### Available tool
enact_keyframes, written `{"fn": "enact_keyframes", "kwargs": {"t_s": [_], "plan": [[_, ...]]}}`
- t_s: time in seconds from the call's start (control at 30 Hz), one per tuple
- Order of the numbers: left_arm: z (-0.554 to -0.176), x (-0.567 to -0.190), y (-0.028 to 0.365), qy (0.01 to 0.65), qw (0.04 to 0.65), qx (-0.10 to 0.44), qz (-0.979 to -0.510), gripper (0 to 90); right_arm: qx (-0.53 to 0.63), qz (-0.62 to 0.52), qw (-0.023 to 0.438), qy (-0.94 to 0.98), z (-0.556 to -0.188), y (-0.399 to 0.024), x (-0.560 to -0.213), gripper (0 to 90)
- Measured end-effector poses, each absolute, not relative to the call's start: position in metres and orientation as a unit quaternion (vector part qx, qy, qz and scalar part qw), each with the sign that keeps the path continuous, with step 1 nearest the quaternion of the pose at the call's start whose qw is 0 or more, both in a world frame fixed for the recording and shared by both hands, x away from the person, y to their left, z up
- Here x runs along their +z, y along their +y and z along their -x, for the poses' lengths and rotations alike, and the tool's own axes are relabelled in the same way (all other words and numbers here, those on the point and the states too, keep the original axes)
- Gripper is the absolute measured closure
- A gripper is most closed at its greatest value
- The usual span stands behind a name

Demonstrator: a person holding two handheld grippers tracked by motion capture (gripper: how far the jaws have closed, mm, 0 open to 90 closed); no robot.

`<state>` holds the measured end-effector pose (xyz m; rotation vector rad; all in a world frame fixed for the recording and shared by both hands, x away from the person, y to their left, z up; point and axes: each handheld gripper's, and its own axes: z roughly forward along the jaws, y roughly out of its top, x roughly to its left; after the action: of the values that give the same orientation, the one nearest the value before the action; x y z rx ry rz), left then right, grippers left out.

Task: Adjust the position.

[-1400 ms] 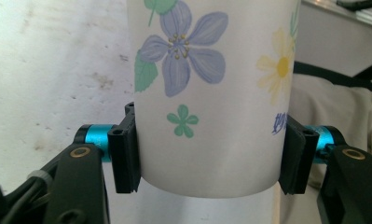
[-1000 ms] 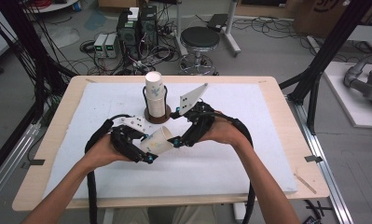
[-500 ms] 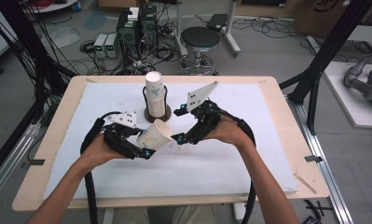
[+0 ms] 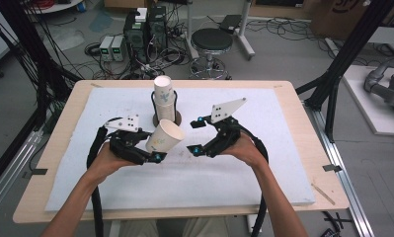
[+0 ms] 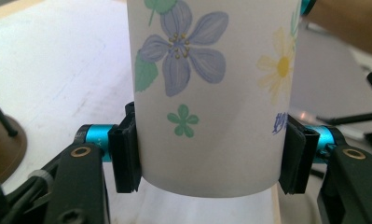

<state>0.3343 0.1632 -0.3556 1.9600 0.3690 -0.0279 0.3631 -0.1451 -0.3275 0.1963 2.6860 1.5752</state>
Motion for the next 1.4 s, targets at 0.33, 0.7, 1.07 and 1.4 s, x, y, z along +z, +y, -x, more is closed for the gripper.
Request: {"fn": "enact_keyframes", "kwargs": {"t_s": [0.33, 0.7, 1.07, 1.4], "plan": [[-0.336, -0.364, 0.163, 0.147, 0.583, -0.018, -0.799, 37.1, 0.525, -0.057, 0.007, 0.849, -0.362, -0.143, -0.332, 15.3], [-0.339, -0.375, 0.161, 0.146, 0.617, -0.028, -0.773, 37.0, 0.551, -0.064, -0.019, 0.832, -0.364, -0.140, -0.344, 15.4], [-0.338, -0.376, 0.156, 0.135, 0.633, -0.029, -0.762, 37.0, 0.572, -0.050, -0.035, 0.818, -0.366, -0.132, -0.346, 15.6], [-0.338, -0.384, 0.149, 0.129, 0.646, -0.032, -0.752, 37.1, 0.585, -0.041, -0.049, 0.809, -0.366, -0.125, -0.348, 15.7]]}}
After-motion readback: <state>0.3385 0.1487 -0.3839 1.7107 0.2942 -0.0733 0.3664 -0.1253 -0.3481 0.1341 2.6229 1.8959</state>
